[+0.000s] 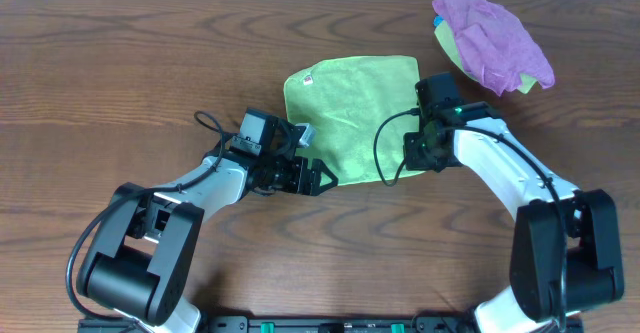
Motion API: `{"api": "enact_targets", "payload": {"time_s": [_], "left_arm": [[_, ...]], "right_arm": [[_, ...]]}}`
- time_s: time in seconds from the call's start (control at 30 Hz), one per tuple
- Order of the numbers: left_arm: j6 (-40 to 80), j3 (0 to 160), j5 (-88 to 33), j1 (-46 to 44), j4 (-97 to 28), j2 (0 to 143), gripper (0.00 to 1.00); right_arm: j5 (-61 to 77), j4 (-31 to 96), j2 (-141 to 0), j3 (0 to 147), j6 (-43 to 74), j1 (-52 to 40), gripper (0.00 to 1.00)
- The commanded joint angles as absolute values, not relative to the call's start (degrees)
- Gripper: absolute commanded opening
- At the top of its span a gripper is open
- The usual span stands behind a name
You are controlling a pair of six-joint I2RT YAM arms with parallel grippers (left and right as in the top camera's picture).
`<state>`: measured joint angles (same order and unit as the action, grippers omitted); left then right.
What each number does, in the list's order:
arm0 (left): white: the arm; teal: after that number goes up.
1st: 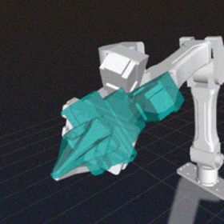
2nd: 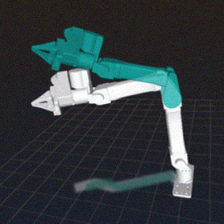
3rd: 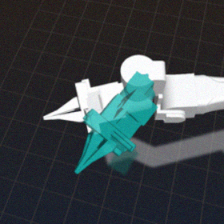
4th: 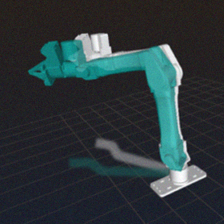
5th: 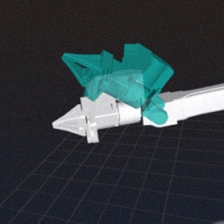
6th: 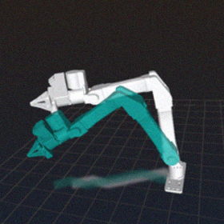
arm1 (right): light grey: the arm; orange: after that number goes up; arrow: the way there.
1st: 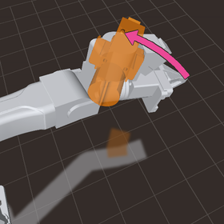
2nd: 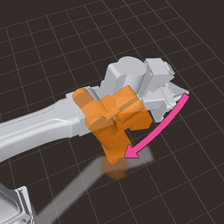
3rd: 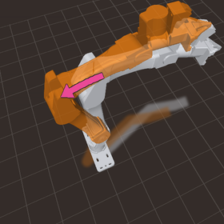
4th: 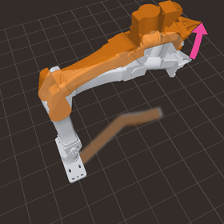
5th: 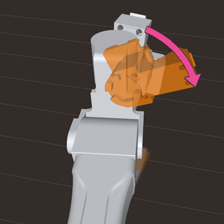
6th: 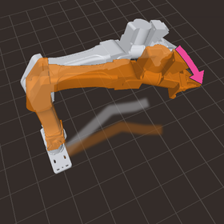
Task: Fold the cloth
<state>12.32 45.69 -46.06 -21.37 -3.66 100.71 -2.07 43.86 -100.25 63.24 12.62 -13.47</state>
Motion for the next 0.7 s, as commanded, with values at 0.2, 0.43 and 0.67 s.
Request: {"api": "enact_targets", "payload": {"time_s": [0.2,0.43,0.67], "left_arm": [[11.09,46.68,-43.88,-21.02,-5.13,100.20,0.79],[11.16,46.68,-41.69,-21.02,-5.56,100.20,0.56],[15.49,46.68,-37.04,-21.02,-5.37,100.20,0.31]], "right_arm": [[-3.01,43.94,-99.48,62.98,13.28,-13.96,0.01],[-2.98,43.97,-99.42,62.98,13.28,-15.70,0.01],[-3.88,42.78,-99.35,62.98,13.30,-18.85,0.01]]}}
